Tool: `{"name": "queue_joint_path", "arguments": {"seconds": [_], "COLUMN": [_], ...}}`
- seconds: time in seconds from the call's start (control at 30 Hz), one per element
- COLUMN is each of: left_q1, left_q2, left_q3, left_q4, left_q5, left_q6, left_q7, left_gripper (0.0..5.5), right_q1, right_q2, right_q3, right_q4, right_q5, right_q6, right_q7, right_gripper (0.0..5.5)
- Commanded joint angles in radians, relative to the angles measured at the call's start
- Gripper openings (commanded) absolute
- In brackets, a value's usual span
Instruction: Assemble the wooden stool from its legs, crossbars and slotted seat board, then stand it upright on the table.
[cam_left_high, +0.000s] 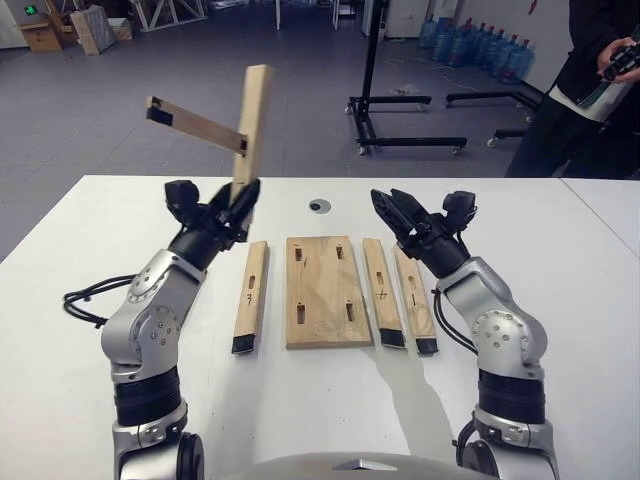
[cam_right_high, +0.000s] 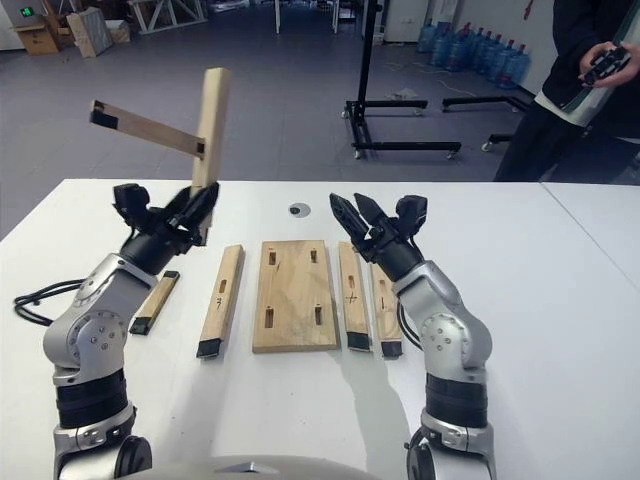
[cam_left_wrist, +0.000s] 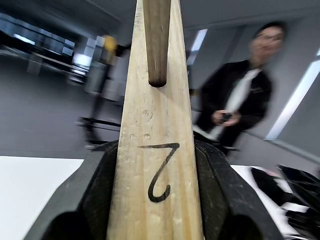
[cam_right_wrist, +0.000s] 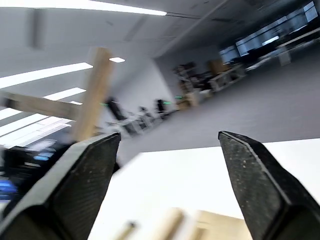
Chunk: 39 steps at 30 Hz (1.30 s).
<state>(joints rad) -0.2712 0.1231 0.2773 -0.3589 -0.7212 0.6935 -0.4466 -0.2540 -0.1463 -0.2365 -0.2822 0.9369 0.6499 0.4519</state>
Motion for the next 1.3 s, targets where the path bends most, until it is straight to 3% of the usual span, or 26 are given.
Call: {"name": "queue_joint_path", "arguments": {"seconds": [0.03,0.23,0.53,1.13,1.3], "left_q1": [0.023,0.029,0.024,0.051,0.062], "left_q2": [0.037,0.131,0.166,0.227,0.243], "left_q3": [-0.066,-0.149,-0.213,-0.251,-0.27], "left_q4": [0.096,0.138,0.122,0.087,0.08], "left_q5": [-0.188,-0.245,-0.282,-0.311,-0.305], "left_q6": [0.115,0.179,0.211,0.23,0.234], "left_q7": [-0.231,-0.417,-0.462,-0.497,-0.509], "left_gripper": [2.02,2.02,2.02,2.02,2.02], "right_q1": [-0.054,-0.071,-0.099,-0.083,-0.092], "right_q2": [-0.003,0.003,-0.026,-0.174,-0.195], "right_q3": [-0.028,0.015,0.023,0.027,0.016], "right_q4": [0.015,0.066,0.107,0.104,0.103], "right_q5": [0.326,0.379,0.338,0.455,0.48], "right_q6": [0.15,0.173,0.137,0.306,0.322], "right_q7": [0.087,0.083,0.128,0.242,0.245], "right_gripper": [4.28,5.1,5.1,2.08,2.07]}}
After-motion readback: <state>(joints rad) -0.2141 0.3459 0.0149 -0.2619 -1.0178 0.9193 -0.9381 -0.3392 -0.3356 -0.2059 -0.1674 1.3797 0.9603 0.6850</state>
